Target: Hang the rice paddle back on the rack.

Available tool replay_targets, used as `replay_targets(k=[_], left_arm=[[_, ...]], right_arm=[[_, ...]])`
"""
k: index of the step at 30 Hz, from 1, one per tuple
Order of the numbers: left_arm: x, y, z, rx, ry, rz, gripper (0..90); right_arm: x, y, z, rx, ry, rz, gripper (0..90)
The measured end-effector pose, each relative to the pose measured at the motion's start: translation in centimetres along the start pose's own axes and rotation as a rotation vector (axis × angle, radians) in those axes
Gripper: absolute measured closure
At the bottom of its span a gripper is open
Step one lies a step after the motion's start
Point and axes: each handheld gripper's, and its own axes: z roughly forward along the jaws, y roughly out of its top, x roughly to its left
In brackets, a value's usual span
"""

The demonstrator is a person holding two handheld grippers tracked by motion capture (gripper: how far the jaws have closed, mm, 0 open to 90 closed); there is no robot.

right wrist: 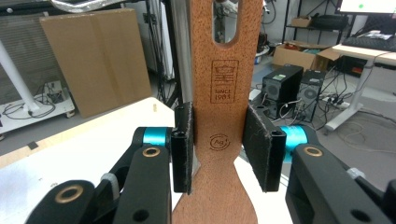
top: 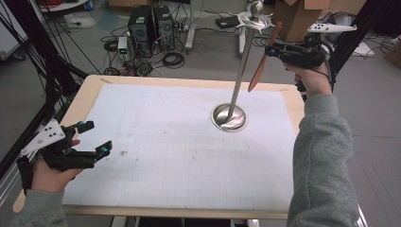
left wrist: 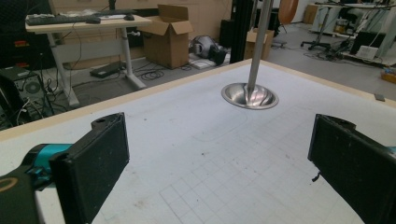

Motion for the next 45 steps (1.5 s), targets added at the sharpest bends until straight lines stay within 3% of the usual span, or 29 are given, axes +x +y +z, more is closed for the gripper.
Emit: replay_targets(k=[10,20,24,28,37,39,45], left_arm=[[-0.2,0.0,0.4,0.008,-0.008,0.004,5.6],[-0.2,-0.1,0.9,0.016,-0.012,0.007,5.6],[-0.3,-0.1,1.3,0.021,-0.021,0.009,5.6],[-0.5,0.1,1.7,0.01,-0.04,0.003,5.6],[-0.7,0.1,2.6,0.021,-0.053,0.007,5.6],[-0.6,0.2,2.7,0.021,-0.056,0.01,5.6],[-0.5,0.2,3.0,0.021,-0.058,0.005,5.6]], right_arm=[[0.2,-0.3,0.0,-0.025,-0.037,-0.027,62.5],[0.3,-1.1,-0.7,-0.027,-0.038,-0.037,45.6],[0.4,-1.4,-0.9,0.001,-0.038,-0.043,35.3],[0.8,-1.9,-1.1,-0.024,-0.039,-0.063,25.4],[1.7,-3.4,-1.2,-0.002,-0.028,-0.075,8.1],[1.7,-3.9,-1.1,0.001,-0.033,-0.079,0.5],[1.8,-5.2,-1.6,0.012,-0.032,-0.062,0.1]])
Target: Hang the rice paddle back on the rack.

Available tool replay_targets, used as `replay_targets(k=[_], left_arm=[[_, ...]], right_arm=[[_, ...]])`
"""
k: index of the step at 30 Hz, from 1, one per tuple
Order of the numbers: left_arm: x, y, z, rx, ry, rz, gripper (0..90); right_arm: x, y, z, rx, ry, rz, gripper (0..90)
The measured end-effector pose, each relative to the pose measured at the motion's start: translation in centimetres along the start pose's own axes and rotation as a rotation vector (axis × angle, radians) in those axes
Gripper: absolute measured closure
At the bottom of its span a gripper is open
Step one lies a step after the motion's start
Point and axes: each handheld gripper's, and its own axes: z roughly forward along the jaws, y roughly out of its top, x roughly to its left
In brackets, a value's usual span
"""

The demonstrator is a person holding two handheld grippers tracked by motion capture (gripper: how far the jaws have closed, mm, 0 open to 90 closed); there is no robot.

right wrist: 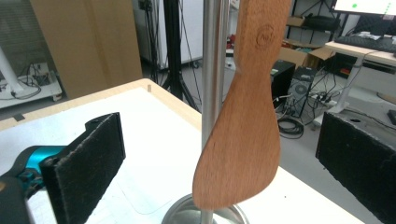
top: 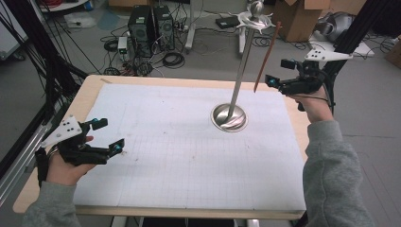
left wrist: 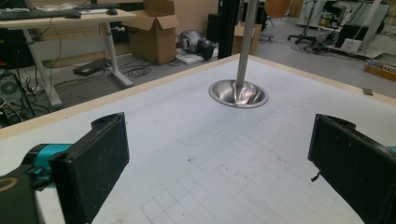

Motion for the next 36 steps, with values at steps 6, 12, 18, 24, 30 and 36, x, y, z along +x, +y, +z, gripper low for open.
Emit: replay_targets(k=[6,12,18,24,30,36], left_arm=[[-0.1,0.1,0.4,0.004,-0.005,-0.001,5.6],[-0.4,0.1,1.1,0.012,-0.022,0.003,5.6],[-0.4,0.0,1.4,0.017,-0.026,0.002,5.6],[-0.2,0.0,1.5,0.018,-0.024,-0.002,5.6],[-0.2,-0.1,1.7,0.017,-0.024,-0.002,5.6],[-0.2,-0.2,1.9,0.014,-0.019,0.0,5.6]], right_arm=[[0.2,-1.5,-0.4,0.014,0.015,0.012,0.1],[0.9,-2.9,-0.3,0.051,0.053,0.014,0.1],[1.7,-4.5,0.1,0.067,0.081,0.006,0.1],[2.5,-5.9,0.2,0.054,0.094,0.008,0.1],[3.8,-7.0,-0.2,0.022,0.169,0.035,0.1],[5.2,-8.1,-0.8,0.042,0.174,-0.004,0.1]])
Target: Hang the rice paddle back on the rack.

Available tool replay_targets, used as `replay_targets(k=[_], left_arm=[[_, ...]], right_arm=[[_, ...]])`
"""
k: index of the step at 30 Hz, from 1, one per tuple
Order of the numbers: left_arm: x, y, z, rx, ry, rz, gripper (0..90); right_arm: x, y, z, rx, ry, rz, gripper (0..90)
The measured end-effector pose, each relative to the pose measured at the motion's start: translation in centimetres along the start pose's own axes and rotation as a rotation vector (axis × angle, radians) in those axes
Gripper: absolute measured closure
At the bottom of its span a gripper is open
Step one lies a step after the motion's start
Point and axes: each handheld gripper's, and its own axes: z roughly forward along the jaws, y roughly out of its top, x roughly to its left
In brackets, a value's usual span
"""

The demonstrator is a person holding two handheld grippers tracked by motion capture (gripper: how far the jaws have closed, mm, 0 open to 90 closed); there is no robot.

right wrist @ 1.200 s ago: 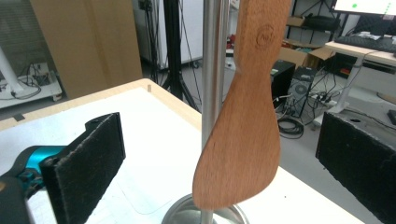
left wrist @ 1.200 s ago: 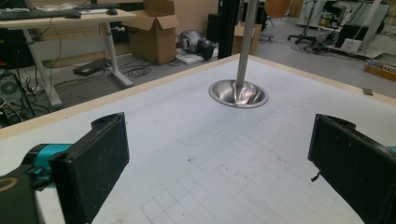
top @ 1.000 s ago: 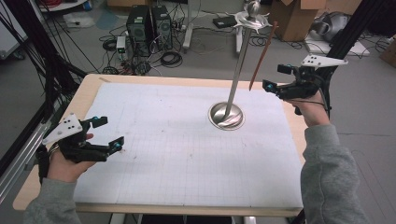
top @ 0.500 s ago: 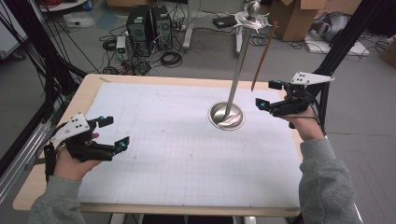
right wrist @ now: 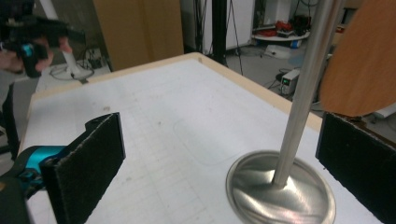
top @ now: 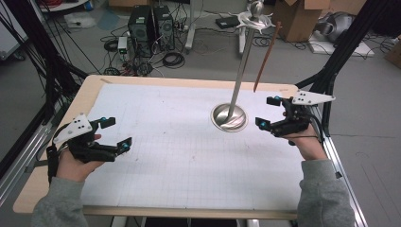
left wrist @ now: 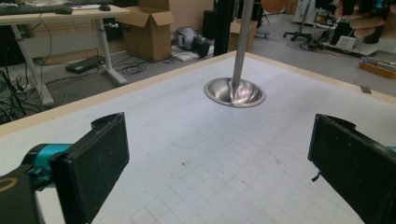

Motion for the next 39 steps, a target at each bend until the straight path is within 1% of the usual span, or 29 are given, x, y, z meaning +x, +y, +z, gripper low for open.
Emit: replay_targets(k=[2,5,6,8,10,15,19,23,25,28,31,35,39], left_arm=[[0.0,0.0,0.1,0.002,-0.002,-0.003,5.6],[0.0,0.0,0.1,0.006,-0.001,-0.001,5.6],[0.0,-0.1,0.1,0.005,0.0,-0.003,5.6],[0.0,-0.1,0.1,0.005,0.0,-0.004,5.6],[0.0,-0.1,0.1,0.009,0.002,-0.004,5.6],[0.0,-0.1,0.0,0.01,0.004,-0.004,5.6],[0.0,-0.2,0.1,0.008,0.007,-0.005,5.6],[0.0,-0.2,0.3,0.015,0.003,-0.005,5.6],[0.0,-0.2,0.4,0.02,-0.001,-0.001,5.6],[0.1,-0.3,0.4,0.016,0.002,-0.004,5.6],[0.2,-0.3,0.3,0.017,0.007,-0.007,5.6],[0.2,-0.4,0.2,0.017,0.012,-0.01,5.6],[0.2,-0.5,0.5,0.027,0.007,-0.009,5.6]], right_arm=[[0.5,-0.4,-0.1,0.005,-0.002,-0.011,0.1],[1.1,-0.9,-0.5,-0.015,-0.033,-0.017,0.1],[1.3,-1.1,-0.7,-0.009,-0.046,0.001,0.1],[1.5,-1.4,-1.0,-0.019,-0.062,0.015,0.1],[1.9,-1.8,-1.3,-0.02,-0.069,0.033,0.1],[2.5,-2.7,-1.8,-0.03,-0.094,0.046,0.1],[2.5,-3.4,-2.0,-0.04,-0.11,0.049,0.1],[2.1,-4.0,-2.0,-0.061,-0.12,0.09,0.1],[2.0,-4.3,-2.0,-0.063,-0.12,0.099,0.1],[1.9,-4.6,-2.1,-0.045,-0.119,0.098,0.1],[1.9,-5.0,-2.6,-0.055,-0.111,0.098,0.1],[2.0,-5.5,-3.0,-0.053,-0.108,0.1,0.1],[2.1,-6.1,-3.3,-0.035,-0.104,0.098,0.1]])
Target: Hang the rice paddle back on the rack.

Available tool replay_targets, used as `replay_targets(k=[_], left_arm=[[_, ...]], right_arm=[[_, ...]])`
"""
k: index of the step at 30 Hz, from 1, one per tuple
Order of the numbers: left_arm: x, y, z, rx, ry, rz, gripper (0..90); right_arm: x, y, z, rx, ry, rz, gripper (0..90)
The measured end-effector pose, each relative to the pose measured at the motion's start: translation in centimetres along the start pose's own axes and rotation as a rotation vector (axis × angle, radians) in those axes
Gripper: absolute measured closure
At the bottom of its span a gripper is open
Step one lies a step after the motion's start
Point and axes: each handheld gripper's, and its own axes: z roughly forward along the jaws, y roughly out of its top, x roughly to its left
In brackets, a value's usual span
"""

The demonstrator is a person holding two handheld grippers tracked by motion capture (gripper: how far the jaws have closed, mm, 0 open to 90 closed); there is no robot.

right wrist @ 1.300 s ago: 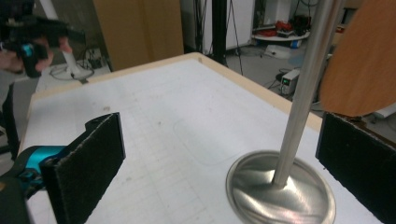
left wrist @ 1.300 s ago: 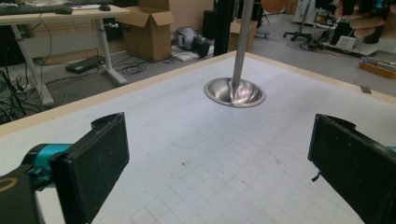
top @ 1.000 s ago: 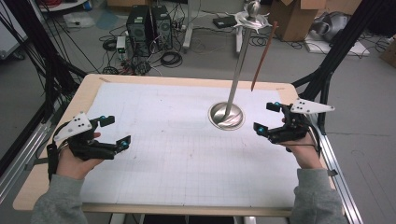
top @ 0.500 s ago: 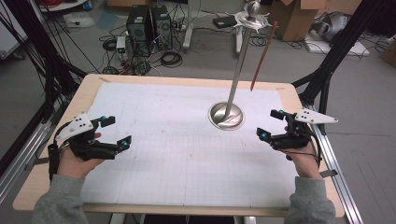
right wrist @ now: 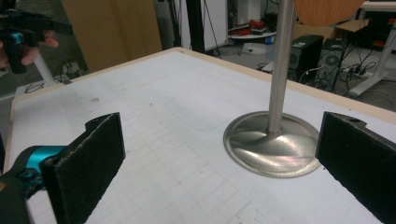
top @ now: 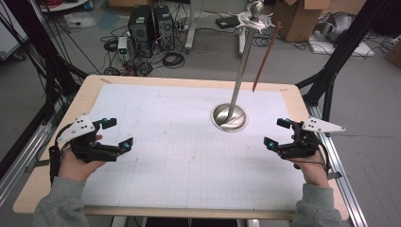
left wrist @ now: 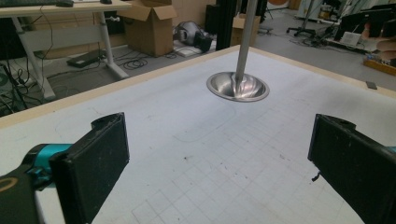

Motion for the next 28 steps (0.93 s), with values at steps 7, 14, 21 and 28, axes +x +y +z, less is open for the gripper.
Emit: replay_targets(k=[7,14,21,28], left_arm=[[0.2,-0.2,0.2,0.004,0.004,-0.006,5.6],[0.5,-0.4,0.0,0.005,0.012,-0.012,5.6],[0.8,-0.6,0.0,-0.002,0.017,-0.019,5.6],[0.8,-0.7,0.1,-0.004,0.012,-0.023,5.6]], right_arm=[[-0.2,-0.7,-0.5,0.005,-0.002,0.014,0.1],[-0.4,-1.8,-0.7,0.009,0.006,0.044,0.1],[-0.3,-1.8,-1.1,0.008,0.008,0.039,0.1],[-0.1,-1.9,-0.5,0.02,0.027,0.026,0.2]])
